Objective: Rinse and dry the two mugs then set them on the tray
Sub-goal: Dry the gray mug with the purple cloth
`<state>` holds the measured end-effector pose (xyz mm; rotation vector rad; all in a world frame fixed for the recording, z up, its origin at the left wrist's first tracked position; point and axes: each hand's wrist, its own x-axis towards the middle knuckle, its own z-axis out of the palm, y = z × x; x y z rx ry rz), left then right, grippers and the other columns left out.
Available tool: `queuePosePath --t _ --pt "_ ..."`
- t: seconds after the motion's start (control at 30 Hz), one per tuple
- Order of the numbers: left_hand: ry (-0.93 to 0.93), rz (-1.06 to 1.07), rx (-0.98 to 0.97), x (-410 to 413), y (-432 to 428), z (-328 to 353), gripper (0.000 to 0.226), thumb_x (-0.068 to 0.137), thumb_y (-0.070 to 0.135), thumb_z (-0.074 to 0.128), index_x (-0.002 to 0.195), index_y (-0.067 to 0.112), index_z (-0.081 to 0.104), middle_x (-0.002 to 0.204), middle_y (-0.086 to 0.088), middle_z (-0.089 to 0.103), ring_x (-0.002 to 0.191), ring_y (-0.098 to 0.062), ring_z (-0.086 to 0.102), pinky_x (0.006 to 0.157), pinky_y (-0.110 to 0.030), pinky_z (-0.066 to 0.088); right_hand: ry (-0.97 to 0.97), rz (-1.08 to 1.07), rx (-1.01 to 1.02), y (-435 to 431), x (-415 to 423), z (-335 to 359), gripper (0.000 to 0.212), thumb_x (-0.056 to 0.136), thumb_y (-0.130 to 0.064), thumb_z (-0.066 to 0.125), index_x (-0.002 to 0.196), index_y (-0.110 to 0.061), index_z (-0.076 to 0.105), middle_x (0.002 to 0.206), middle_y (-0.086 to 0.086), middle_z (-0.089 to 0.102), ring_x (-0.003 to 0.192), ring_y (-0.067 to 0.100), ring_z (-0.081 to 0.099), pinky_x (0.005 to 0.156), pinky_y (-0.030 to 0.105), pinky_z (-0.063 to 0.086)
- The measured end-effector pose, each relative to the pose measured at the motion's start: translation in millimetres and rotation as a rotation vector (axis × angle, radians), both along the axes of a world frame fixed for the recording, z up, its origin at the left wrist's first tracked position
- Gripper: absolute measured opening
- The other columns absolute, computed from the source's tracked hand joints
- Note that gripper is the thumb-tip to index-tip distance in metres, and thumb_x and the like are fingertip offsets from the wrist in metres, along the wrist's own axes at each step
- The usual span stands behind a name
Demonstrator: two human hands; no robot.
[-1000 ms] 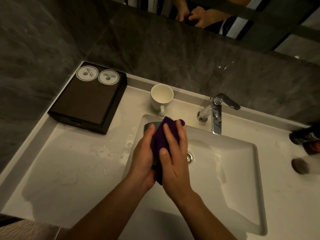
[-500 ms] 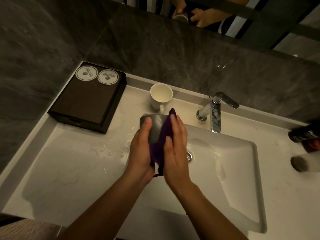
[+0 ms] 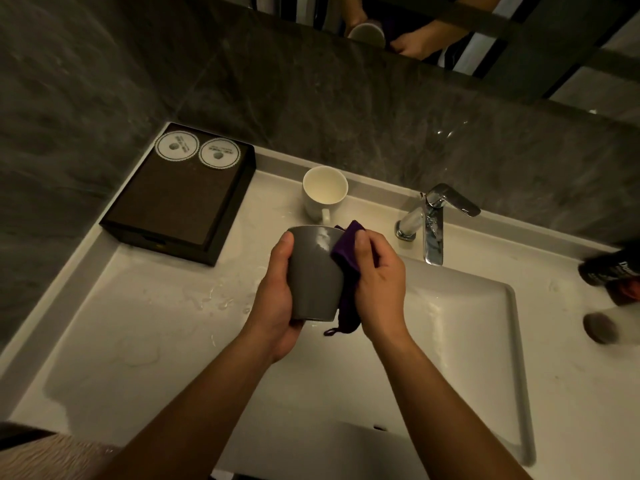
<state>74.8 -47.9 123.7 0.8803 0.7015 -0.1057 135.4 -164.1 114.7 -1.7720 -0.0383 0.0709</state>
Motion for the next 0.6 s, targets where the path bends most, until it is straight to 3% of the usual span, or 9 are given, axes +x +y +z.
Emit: queuePosePath --t 0.07,0.13,0.2,0.3,0.43,0.6 --pt "0.011 -0.022 0.16 1.8 1.6 -0.9 0.057 0.091 0.071 0.053 0.13 0.029 0.061 0.116 -0.008 0.075 0.102 -0.025 0.075 0.078 -0.044 0.064 -0.011 -0.004 -0.02 -2.5 3.4 1.9 0.019 0.103 -0.034 0.056 0.109 -0.024 0.071 0.096 -0.013 0.073 0.09 0.003 0.067 0.079 0.024 0.053" --pt "0.006 -0.079 0.303 3.5 2.8 -2.8 0.082 0.073 0.079 0.07 0.135 0.029 0.054 0.124 -0.007 0.069 0.106 -0.026 0.073 0.084 -0.048 0.065 -0.094 0.028 -0.109 -4.5 3.8 0.8 0.014 0.101 -0.031 0.06 0.112 -0.029 0.069 0.105 -0.013 0.072 0.1 0.005 0.066 0.086 0.028 0.056" --pt "0.018 -0.044 0.302 4.0 4.1 -3.9 0.098 0.055 0.077 0.081 0.135 0.028 0.053 0.126 -0.006 0.069 0.107 -0.027 0.073 0.086 -0.05 0.065 -0.237 0.08 -0.236 -4.0 -0.2 0.3 0.022 0.099 -0.026 0.064 0.121 -0.029 0.069 0.111 -0.009 0.068 0.106 0.001 0.062 0.091 0.024 0.053" --pt "0.03 0.069 0.239 3.5 3.8 -6.0 0.09 0.055 0.072 0.085 0.128 0.028 0.058 0.121 -0.006 0.072 0.105 -0.028 0.074 0.083 -0.05 0.065 -0.296 0.07 -0.215 3.1 -14.8 -2.6 0.035 0.1 -0.019 0.063 0.135 -0.023 0.062 0.119 -0.001 0.061 0.111 -0.003 0.056 0.092 0.012 0.047" --pt "0.009 0.12 0.252 1.5 -7.5 -9.8 0.078 0.059 0.072 0.085 0.121 0.03 0.061 0.119 -0.005 0.073 0.104 -0.027 0.075 0.082 -0.046 0.066 -0.25 -0.131 -0.107 15.1 -33.8 -8.9 0.037 0.103 -0.023 0.054 0.14 -0.024 0.054 0.129 0.0 0.055 0.119 0.003 0.055 0.098 0.024 0.05" --pt "-0.001 0.224 0.069 0.6 -21.4 -12.7 0.084 0.064 0.068 0.078 0.132 0.021 0.061 0.122 -0.013 0.075 0.107 -0.034 0.075 0.083 -0.048 0.064 -0.126 -0.278 0.086 27.6 -43.8 -0.7 0.034 0.106 -0.032 0.046 0.14 -0.033 0.051 0.133 -0.012 0.054 0.122 0.0 0.054 0.097 0.021 0.052"
